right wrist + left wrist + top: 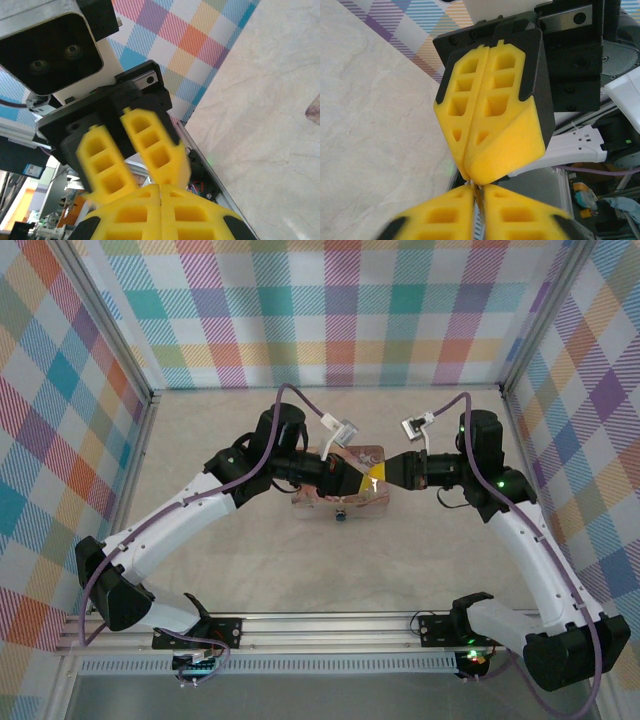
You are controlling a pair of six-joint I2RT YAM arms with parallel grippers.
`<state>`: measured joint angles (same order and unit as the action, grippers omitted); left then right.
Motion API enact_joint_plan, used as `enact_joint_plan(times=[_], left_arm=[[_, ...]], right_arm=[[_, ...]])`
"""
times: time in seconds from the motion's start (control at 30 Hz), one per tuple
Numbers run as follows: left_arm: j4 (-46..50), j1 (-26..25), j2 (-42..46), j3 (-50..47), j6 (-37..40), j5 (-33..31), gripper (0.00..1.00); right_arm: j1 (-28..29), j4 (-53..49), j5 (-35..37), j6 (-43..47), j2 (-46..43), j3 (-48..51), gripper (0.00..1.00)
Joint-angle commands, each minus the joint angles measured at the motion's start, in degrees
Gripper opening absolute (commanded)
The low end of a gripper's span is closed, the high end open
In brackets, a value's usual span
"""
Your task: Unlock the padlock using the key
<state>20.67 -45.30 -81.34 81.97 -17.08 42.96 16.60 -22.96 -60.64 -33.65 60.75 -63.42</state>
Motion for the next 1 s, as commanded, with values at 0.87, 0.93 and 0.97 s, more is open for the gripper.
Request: enact_joint_plan(times=[0.87,0.93,0.97], left_arm=[[-35.1,0.6,6.0,-17.4,-22.0,-9.0,0.55],[-38.2,0.5,6.6,-19.6,-24.6,-11.2,0.55],[-39.9,0.4,6.9,-20.7,-25.6,-11.9,0.55]], right_arm=[[0.6,36.4,20.4,-26.1,-14.2,19.1,0.00],[0.7,39.1,24.1,-27.6,-16.2,21.5,0.00],[0.7,39.9,26.3,-28.4,-17.4,22.6,0.00]])
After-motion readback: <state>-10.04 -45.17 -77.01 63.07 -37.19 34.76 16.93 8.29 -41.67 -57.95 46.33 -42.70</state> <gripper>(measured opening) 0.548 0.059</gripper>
